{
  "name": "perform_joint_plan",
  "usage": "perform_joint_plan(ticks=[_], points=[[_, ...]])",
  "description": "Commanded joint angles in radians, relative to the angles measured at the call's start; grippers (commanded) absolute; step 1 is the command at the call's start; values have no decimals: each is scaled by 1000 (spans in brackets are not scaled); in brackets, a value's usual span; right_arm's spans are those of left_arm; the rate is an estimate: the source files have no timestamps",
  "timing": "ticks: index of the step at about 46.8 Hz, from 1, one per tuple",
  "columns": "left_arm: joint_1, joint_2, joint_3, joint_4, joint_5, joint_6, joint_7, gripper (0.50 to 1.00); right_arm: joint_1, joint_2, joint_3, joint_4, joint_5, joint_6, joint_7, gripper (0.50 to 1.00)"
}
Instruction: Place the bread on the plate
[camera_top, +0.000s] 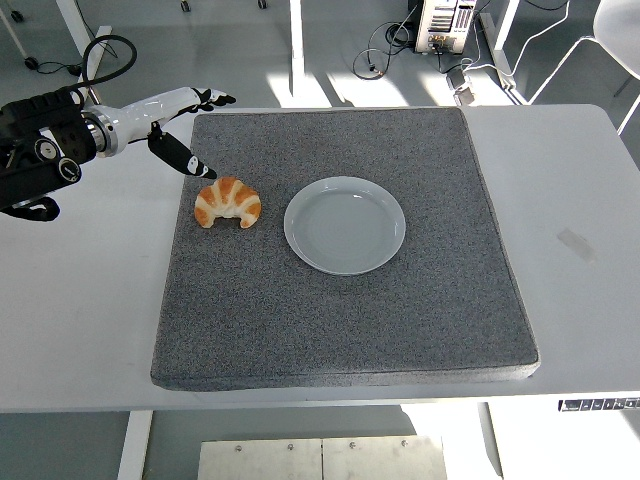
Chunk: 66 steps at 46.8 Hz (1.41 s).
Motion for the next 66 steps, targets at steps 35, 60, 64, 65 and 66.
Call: perform_joint_plan(ticks=[35, 60, 64, 65, 66], points=[[126, -71, 1, 54, 49, 88, -8, 971, 0, 0, 0, 0, 0, 0, 0, 1000], [166, -123, 1, 133, 49, 114, -15, 871, 0, 0, 0, 0, 0, -1, 0, 1000], [169, -131, 1, 142, 51, 118, -17, 804, 0, 0, 0, 0, 0, -1, 0, 1000], [169, -131, 1, 144, 51, 118, -17, 792, -1, 0, 0, 0, 0, -1, 0, 1000], [169, -133, 1, 146, 51, 118, -17, 763, 0, 0, 0, 0, 0, -1, 0, 1000]])
